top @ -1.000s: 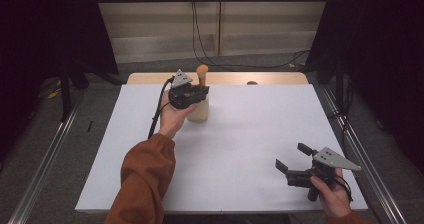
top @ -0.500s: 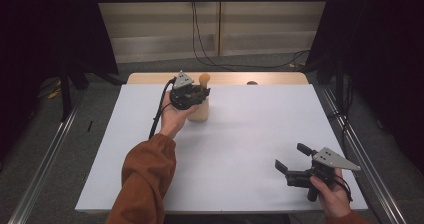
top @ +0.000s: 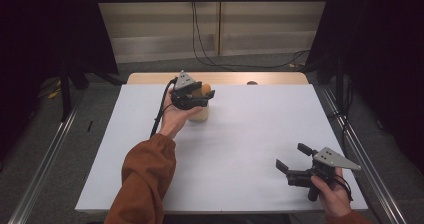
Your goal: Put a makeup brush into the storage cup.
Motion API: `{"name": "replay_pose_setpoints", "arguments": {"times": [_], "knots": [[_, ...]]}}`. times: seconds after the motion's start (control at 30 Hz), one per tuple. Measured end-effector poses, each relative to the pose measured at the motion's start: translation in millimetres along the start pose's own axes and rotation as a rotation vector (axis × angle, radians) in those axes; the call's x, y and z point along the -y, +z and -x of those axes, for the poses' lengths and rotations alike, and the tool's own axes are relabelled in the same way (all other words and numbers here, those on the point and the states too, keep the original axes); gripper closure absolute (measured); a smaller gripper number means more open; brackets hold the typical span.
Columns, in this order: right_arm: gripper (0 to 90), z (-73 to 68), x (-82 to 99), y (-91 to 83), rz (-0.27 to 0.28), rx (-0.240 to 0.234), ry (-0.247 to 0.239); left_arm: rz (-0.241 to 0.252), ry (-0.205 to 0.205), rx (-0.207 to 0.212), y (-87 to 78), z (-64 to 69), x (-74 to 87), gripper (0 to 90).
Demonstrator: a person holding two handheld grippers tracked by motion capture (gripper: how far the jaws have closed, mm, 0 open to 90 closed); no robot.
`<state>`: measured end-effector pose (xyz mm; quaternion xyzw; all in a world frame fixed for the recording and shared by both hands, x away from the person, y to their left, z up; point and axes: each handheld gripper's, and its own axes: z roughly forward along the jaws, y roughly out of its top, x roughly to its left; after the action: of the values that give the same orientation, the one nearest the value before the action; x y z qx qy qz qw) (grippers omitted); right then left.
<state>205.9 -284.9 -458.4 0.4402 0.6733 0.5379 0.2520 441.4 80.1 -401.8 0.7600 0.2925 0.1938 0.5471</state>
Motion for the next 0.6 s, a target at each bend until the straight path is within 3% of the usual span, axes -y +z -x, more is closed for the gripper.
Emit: {"name": "replay_pose_setpoints", "arguments": {"times": [0.2, 0.33, 0.6], "knots": [[0.0, 0.3, 0.0, 2.4, -0.005, -0.003, 0.005, -0.001, 0.008, -0.002, -2.8, 3.3, -1.4, 20.3], [0.0, 0.0, 0.0, 2.6, -0.004, -0.006, -0.004, 0.017, -0.021, -0.017, -9.2, 4.6, -2.8, 11.1], [0.0, 2.0, -0.4, 2.6, 0.000, -0.003, 0.001, 0.031, -0.051, 0.000, -25.3, 7.1, 1.8, 3.9]]}}
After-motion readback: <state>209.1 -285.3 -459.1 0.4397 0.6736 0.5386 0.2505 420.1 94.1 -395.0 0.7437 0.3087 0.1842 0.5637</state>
